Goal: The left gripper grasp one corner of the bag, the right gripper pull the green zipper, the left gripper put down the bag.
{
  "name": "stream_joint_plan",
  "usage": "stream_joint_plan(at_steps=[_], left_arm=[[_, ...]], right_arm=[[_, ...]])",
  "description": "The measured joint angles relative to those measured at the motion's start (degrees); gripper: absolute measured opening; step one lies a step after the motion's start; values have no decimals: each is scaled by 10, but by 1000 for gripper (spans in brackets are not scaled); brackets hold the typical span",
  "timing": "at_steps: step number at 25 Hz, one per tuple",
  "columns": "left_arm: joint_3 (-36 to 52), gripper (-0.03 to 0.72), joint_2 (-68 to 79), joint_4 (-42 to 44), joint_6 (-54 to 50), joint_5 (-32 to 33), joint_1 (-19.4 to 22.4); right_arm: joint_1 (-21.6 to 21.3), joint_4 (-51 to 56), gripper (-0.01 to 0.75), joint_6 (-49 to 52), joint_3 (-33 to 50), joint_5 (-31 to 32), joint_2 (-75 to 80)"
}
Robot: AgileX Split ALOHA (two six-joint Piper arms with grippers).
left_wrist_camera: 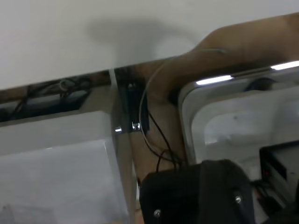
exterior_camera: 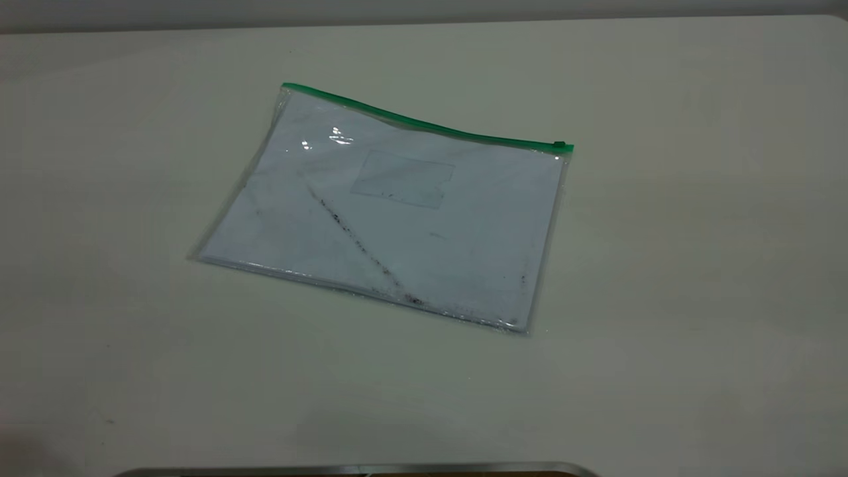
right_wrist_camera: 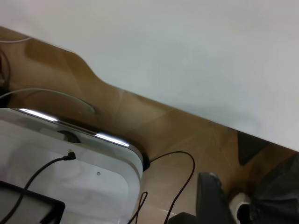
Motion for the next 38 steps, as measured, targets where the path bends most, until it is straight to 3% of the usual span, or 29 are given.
stream_joint_plan(at_steps=[14, 21, 27, 34, 38], left_arm=[[30, 466, -349, -20, -2, -2, 0], [30, 466, -467, -21, -3, 0, 0], [30, 466, -468, -22, -3, 0, 3], [30, 466, -469, -22, -3, 0, 66], [30, 466, -469, -22, -3, 0, 105]], right_arm=[[-1, 2, 466, 1, 0, 0, -1], [-132, 17, 466, 1, 0, -1, -63], [-169, 17, 466, 1, 0, 2, -191], [-175, 19, 466, 1, 0, 12, -361], [-175, 19, 466, 1, 0, 18, -374]])
